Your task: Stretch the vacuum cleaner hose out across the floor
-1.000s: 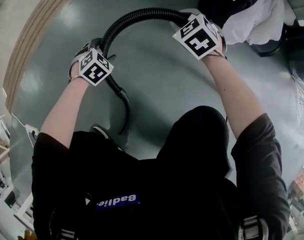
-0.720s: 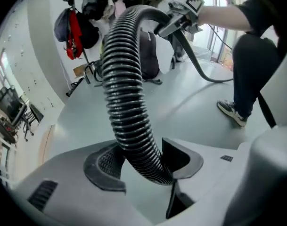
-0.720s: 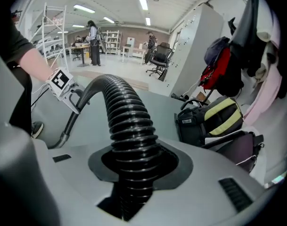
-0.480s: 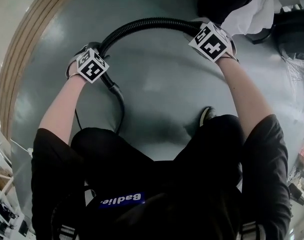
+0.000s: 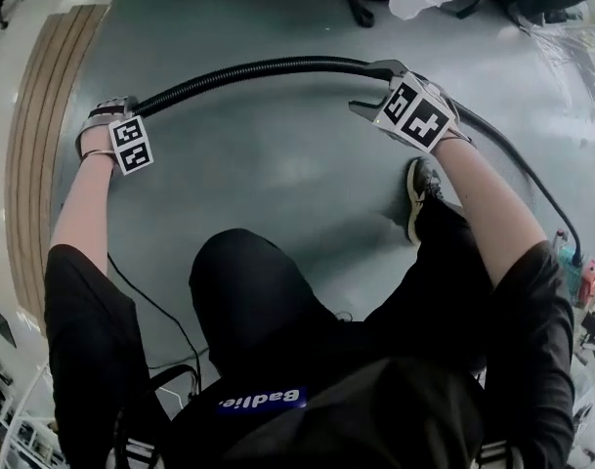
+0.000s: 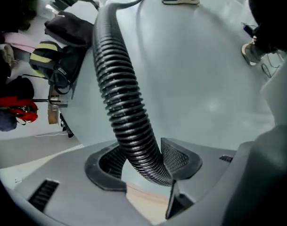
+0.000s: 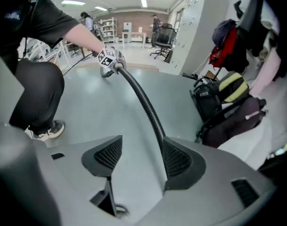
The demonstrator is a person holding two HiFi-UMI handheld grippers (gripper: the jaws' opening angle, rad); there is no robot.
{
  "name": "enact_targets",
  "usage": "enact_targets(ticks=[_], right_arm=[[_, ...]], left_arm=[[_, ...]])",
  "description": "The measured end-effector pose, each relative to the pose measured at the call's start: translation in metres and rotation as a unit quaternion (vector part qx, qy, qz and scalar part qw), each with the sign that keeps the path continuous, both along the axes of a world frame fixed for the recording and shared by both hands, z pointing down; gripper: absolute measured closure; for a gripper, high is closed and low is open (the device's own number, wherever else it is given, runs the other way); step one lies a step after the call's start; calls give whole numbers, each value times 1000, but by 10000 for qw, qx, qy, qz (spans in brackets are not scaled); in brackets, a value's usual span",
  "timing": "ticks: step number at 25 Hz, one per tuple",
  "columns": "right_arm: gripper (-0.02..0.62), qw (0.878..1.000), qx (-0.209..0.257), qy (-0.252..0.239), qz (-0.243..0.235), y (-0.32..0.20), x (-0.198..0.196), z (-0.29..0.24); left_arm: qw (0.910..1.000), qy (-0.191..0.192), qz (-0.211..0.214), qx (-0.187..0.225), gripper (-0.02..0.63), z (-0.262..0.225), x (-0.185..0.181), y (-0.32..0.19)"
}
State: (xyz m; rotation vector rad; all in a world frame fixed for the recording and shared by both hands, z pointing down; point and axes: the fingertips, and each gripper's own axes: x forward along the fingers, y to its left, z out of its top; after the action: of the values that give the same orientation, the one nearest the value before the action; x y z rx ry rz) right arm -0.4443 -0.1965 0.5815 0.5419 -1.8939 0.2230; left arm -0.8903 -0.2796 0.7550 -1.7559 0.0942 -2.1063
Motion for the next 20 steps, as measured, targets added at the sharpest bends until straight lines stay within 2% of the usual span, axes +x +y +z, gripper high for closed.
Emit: enact_targets(ticks=[4, 7, 11, 13, 16, 18, 20], right_arm=[[342, 9944, -94, 68, 1054, 61, 69, -23], [342, 9827, -146, 190, 1835, 112, 122, -35], [342, 9728, -448, 133, 2270, 158, 174, -27], [342, 9684, -478, -201, 2440, 153, 182, -21], [342, 9645, -392, -770, 2496, 118, 176, -11], [342, 9643, -310, -1109, 2384, 92, 168, -5], [342, 9627, -227, -1438, 2281, 69, 160, -1]], left_arm=[[9966, -599, -14, -566, 373, 47, -35, 4], [9963, -489, -330, -618, 373, 74, -36, 7], [9938, -134, -921, -606, 317, 84, -16, 16], [9895, 126, -1280, -658, 288, 81, -5, 20], [9783, 796, -1824, -580, 286, 64, 20, 22], [9630, 1463, -2214, -462, 287, 42, 55, 26], [9406, 2272, -2494, -386, 287, 12, 107, 28]])
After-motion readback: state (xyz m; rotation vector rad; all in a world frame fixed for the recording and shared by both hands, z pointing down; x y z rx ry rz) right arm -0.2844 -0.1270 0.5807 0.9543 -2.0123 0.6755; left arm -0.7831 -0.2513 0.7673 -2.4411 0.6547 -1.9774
